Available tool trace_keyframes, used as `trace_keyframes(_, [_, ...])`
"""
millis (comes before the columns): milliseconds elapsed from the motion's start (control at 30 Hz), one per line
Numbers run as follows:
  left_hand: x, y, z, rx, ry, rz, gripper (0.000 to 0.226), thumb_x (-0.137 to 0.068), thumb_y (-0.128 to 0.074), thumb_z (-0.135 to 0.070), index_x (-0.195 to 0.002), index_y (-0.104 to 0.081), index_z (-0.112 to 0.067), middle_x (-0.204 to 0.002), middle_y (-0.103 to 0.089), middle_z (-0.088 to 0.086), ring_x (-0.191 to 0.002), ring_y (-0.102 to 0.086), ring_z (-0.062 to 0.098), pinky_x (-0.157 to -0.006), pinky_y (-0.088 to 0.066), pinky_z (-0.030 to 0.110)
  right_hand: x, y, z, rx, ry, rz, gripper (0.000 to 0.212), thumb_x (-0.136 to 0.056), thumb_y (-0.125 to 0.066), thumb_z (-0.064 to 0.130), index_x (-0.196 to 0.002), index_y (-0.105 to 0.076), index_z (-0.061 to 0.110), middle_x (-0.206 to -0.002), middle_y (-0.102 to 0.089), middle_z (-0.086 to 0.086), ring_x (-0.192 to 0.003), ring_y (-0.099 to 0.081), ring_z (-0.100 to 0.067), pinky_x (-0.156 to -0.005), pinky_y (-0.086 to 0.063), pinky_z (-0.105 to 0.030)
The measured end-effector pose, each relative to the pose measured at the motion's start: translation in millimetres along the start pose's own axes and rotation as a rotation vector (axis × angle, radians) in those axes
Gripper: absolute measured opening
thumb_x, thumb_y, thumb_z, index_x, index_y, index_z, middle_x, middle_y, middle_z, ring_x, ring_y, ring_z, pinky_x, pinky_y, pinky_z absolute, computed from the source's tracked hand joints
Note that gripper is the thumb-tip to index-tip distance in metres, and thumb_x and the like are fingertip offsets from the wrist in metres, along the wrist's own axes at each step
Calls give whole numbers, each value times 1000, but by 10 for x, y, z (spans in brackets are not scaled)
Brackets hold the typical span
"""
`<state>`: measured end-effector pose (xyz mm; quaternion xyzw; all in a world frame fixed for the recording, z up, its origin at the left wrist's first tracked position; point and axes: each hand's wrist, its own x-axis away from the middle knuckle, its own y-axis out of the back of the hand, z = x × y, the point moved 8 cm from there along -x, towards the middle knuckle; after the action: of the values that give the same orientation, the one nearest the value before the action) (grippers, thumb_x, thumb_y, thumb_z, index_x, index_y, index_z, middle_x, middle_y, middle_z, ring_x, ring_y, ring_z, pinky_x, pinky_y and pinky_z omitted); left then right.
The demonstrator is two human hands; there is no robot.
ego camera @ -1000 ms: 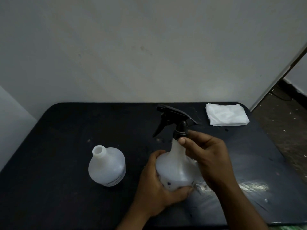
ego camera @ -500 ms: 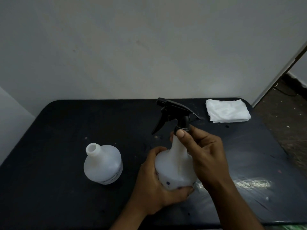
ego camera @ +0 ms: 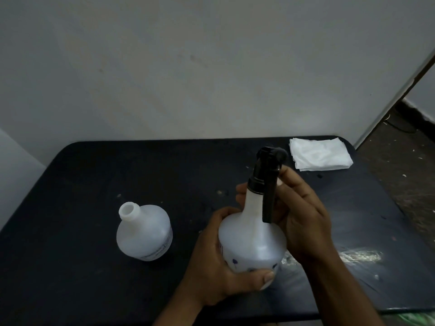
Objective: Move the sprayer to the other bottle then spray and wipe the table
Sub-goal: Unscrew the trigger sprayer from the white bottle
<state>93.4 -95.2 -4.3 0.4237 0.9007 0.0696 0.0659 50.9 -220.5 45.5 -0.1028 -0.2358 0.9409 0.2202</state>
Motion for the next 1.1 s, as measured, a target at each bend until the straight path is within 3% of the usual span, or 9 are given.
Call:
trace_keyframes(200, [-17, 38, 56, 78, 29, -30, 85, -52, -89, -31, -125, -45, -31, -121, -60, -20, -108, -63, 9, -83, -53, 24, 22, -126, 73, 226, 163, 104, 35, -84, -60, 9, -118, -55, 7, -112, -72, -16, -104, -70, -30, -84, -56, -33])
trace_keyframes(333, [-45, 4, 106, 76, 49, -73, 86, -54, -90, -25, -128, -45, -25, -119, -63, -15, -106, -65, 10, -80, -55, 23, 58, -229, 73, 555, 229, 5, 53, -71, -79, 34, -118, -56, 22, -107, -71, -1, -96, -70, -18, -80, -57, -26])
trace_keyframes(400, [-56, -27, 115, 25, 56, -116, 90, -51, -91, -28, -127, -44, -32, -117, -64, -19, -105, -63, 2, -80, -54, 20, 63, -249, 76, 693, 237, -80, 57, -63, -80, 54, -110, -56, 31, -99, -70, 7, -89, -70, -10, -73, -55, -17])
trace_keyframes(467, [-49, -59, 132, -10, 65, -153, 96, -46, -92, -35, -126, -40, -43, -119, -63, -17, -106, -62, 0, -84, -55, 26, 64, -227, 108, 754, 248, -173, 49, -61, -77, 63, -96, -58, 33, -87, -69, 12, -77, -68, -2, -62, -51, -10])
trace_keyframes(600, [-16, -78, 79, -46, 32, -190, 88, -43, -90, -51, -112, -38, -65, -115, -61, -27, -102, -62, -4, -78, -53, 17, 50, -73, 135, 568, 198, -303, 27, -74, -73, 51, -78, -71, 24, -74, -74, 6, -71, -71, -2, -61, -50, -10])
trace_keyframes(733, [13, -45, 1, -51, -24, -195, 86, -48, -90, -47, -117, -40, -57, -120, -56, -32, -106, -60, -4, -80, -50, 13, -11, -51, 72, 341, 86, -210, 38, -80, -65, 39, -104, -70, 11, -96, -77, -11, -90, -74, -23, -76, -60, -29])
trace_keyframes(833, [20, -25, -26, -61, -38, -194, 85, -48, -86, -49, -120, -42, -46, -122, -53, -34, -109, -58, -4, -82, -47, 11, -31, -78, 97, 279, 61, -148, 33, -82, -57, 33, -107, -68, 15, -98, -77, -7, -89, -75, -21, -71, -59, -25])
trace_keyframes(933, [4, -45, -23, -70, -39, -164, 87, -49, -87, -47, -122, -41, -42, -123, -51, -35, -110, -57, -5, -81, -47, 10, -4, -105, 140, 250, 70, -77, 22, -89, -63, 28, -105, -69, 14, -96, -77, -8, -88, -75, -20, -71, -58, -24])
trace_keyframes(1100, [7, -57, 41, -94, -17, -150, 92, -47, -88, -49, -125, -39, -41, -123, -47, -39, -111, -53, -10, -83, -45, 7, -5, -119, 149, 313, 62, -51, 37, -71, -75, 24, -106, -67, 15, -101, -77, -4, -96, -73, -16, -76, -56, -20])
